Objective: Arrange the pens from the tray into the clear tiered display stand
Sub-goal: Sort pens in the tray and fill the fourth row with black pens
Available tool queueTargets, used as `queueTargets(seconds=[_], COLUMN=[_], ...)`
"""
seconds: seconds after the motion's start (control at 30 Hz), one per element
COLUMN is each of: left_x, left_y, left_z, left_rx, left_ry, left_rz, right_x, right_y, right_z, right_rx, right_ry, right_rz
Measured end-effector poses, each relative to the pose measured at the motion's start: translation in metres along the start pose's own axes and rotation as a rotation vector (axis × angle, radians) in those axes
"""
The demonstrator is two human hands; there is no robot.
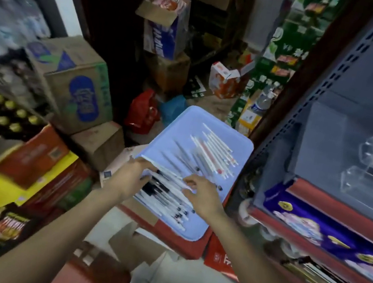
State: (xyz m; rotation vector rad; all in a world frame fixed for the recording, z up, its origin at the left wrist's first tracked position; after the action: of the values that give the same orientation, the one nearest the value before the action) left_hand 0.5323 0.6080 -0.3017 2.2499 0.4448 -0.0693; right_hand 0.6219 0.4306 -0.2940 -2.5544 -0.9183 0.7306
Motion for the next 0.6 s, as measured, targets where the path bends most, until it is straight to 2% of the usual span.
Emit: queueTargets(seconds=[0.23,0.4,0.6], left_x=[-0.011,-0.004,-0.002], left_y=[-0.028,-0.032,-0.039], left_z=[-0.004,-0.005,-0.005], left_rx=[0.029,-0.013,-0.134], left_ry=[-0.087,-0.036,0.055], left_rz=[-0.023,-0.001,-0.017], right_x=[0.011,0.018,0.016], right_y=[-0.014,-0.017,-0.011], right_z=[0.028,0.030,0.024], right_rx=[-0.184,-0.287,-0.215], right_ry=[-0.009,0.004,0.047], right_rz=[-0.028,-0.012,0.058])
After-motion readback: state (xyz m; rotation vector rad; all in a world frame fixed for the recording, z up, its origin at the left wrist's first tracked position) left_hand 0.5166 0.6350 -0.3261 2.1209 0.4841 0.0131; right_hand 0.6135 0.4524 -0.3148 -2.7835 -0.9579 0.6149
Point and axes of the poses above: each hand's wrist, its own x-axis towards the middle knuckle, its own z-axis out of the palm, y = z × x, the point moved 1 cm from there along x, towards the middle knuckle, and after that the axes turned 13 degrees about -x, right-handed, at the moved point
